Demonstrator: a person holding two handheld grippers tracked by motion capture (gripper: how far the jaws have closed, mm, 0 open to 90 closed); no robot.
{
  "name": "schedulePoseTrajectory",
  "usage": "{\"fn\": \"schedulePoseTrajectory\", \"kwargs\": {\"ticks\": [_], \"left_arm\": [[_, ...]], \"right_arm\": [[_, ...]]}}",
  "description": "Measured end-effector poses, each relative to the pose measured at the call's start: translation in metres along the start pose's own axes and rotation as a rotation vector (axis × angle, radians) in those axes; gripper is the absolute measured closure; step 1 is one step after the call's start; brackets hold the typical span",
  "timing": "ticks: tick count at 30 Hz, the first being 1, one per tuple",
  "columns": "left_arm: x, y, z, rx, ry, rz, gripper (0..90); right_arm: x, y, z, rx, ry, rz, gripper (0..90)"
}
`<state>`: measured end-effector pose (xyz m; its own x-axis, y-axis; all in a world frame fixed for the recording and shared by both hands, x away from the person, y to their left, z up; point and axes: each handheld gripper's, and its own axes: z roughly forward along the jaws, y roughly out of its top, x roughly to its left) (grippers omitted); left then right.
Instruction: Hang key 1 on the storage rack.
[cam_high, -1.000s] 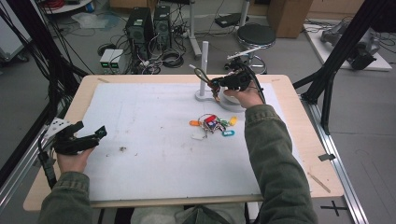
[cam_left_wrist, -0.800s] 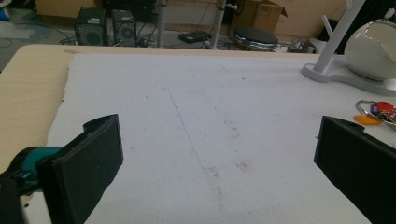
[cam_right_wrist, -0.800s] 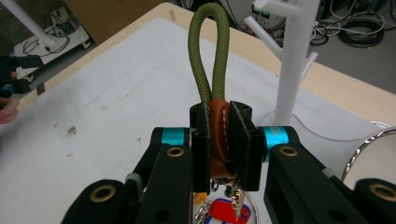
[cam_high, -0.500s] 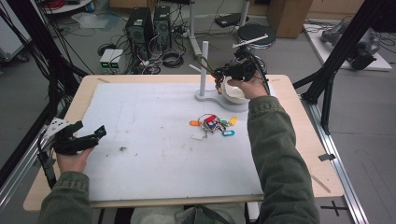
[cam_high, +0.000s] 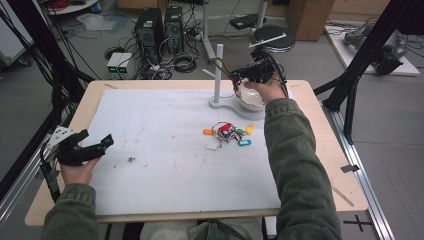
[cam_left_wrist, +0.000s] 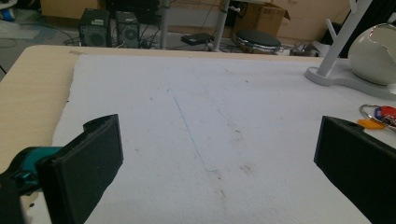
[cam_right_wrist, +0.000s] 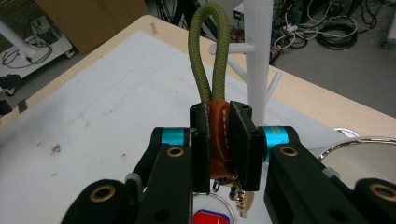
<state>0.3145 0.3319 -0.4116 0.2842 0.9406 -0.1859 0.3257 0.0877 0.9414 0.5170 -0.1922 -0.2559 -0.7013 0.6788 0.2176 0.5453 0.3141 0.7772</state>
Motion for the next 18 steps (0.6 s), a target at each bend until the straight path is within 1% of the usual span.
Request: {"fn": "schedulePoseTrajectory", "kwargs": {"ticks": [2, 5, 8, 11, 18], "left_arm": [[0.0, 0.0, 0.0, 0.0, 0.0, -0.001, 1.7], [0.0, 0.0, 0.0, 0.0, -0.001, 0.0, 1.7], [0.0, 0.0, 0.0, -0.001, -0.002, -0.001, 1.7], [0.0, 0.0, 0.0, 0.0, -0.003, -0.001, 1.7], [0.001, 0.0, 0.0, -0.001, -0.001, -0.001, 1.7]], "right_arm": [[-0.001, 0.0, 0.001, 0.0, -0.004, -0.002, 78.8], [-0.002, 0.0, 0.002, -0.001, -0.011, 0.008, 78.8], [-0.003, 0.0, 0.005, 0.007, -0.021, 0.003, 78.7], [-0.004, -0.001, 0.007, 0.015, -0.023, 0.014, 78.7], [-0.006, -0.001, 0.012, 0.019, -0.036, 0.01, 78.7]]}}
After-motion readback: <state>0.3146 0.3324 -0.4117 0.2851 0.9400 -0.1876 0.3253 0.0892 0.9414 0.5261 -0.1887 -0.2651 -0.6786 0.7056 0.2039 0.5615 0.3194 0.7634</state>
